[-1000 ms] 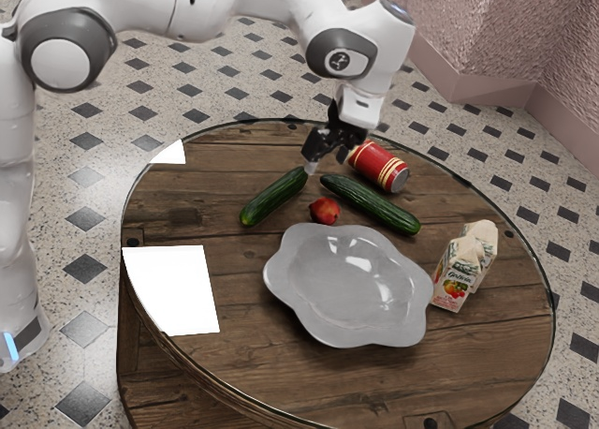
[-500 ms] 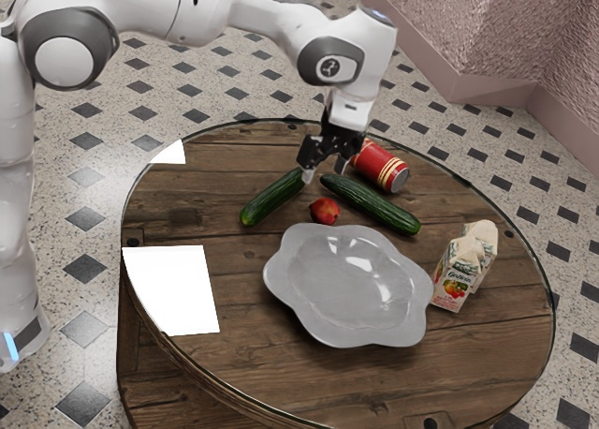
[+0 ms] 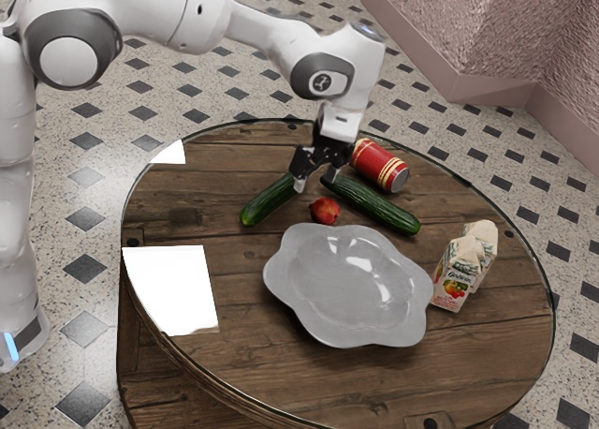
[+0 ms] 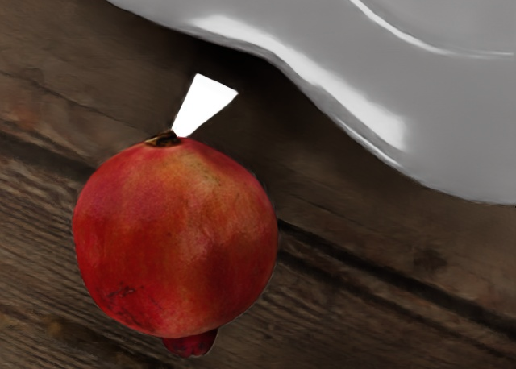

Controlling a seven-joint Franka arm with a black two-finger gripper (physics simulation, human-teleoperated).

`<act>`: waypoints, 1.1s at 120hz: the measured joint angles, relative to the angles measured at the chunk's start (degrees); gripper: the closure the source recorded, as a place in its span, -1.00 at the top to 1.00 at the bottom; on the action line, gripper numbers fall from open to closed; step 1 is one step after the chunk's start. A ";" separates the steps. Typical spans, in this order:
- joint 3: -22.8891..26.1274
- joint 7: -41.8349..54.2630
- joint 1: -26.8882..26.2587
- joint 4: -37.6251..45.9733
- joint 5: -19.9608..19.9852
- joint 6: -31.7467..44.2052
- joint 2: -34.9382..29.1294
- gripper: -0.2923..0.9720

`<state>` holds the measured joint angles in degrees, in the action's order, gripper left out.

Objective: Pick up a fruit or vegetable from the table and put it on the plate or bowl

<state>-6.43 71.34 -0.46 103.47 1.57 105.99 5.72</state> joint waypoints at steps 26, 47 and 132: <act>0.04 -1.35 -0.22 1.12 1.78 3.67 0.23 0.53; 0.02 -4.42 -0.15 1.29 2.18 5.68 1.52 0.53; 0.50 -11.90 -0.51 1.31 2.46 9.03 5.58 0.53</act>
<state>-5.93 59.44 -0.97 104.78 4.03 115.02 11.30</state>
